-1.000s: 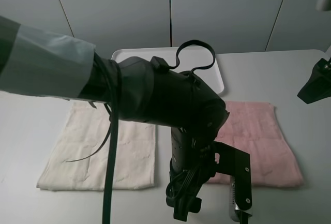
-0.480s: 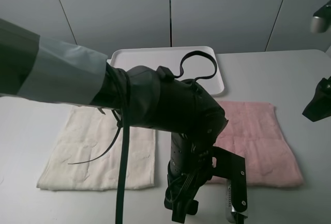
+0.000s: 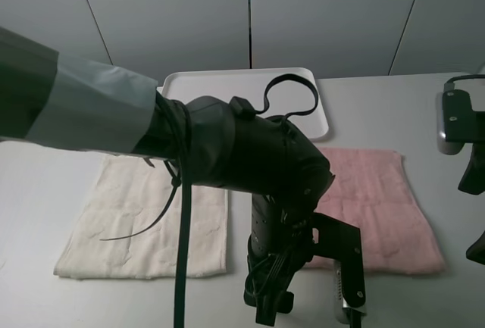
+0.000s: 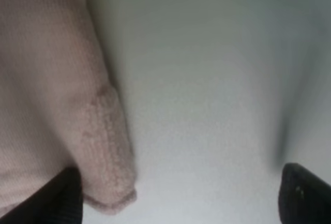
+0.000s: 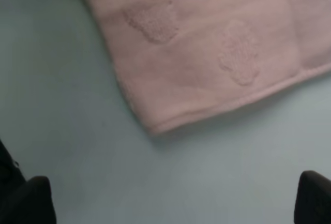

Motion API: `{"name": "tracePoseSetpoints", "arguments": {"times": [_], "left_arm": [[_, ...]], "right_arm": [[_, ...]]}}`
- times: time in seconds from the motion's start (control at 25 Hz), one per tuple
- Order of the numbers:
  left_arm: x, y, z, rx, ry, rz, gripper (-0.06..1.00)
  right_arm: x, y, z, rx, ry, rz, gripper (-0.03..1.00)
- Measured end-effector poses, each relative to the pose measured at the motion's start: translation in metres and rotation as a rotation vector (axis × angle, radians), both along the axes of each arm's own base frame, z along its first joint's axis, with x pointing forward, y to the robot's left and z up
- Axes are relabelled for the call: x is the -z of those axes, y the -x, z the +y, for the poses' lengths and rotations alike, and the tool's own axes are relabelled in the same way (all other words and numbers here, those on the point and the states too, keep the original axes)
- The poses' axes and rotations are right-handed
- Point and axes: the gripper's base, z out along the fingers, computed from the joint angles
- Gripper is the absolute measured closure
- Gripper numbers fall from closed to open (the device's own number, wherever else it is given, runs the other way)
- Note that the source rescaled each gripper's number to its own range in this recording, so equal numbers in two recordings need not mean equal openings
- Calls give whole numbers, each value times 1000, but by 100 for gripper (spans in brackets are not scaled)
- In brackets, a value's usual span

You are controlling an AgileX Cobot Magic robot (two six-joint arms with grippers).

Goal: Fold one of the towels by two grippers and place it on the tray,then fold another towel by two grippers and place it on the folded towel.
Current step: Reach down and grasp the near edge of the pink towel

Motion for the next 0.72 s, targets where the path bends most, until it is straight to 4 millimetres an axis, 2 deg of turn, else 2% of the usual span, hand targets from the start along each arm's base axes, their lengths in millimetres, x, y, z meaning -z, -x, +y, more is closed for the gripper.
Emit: {"name": "tracePoseSetpoints", "arguments": {"times": [0.4, 0.72], "left_arm": [[0, -1, 0, 5, -3, -7, -3], [0, -1, 0, 8, 2, -15, -3]], "right_arm": [[40, 29, 17, -249, -7, -21, -3], [51, 35, 18, -297, 17, -65, -3]]}}
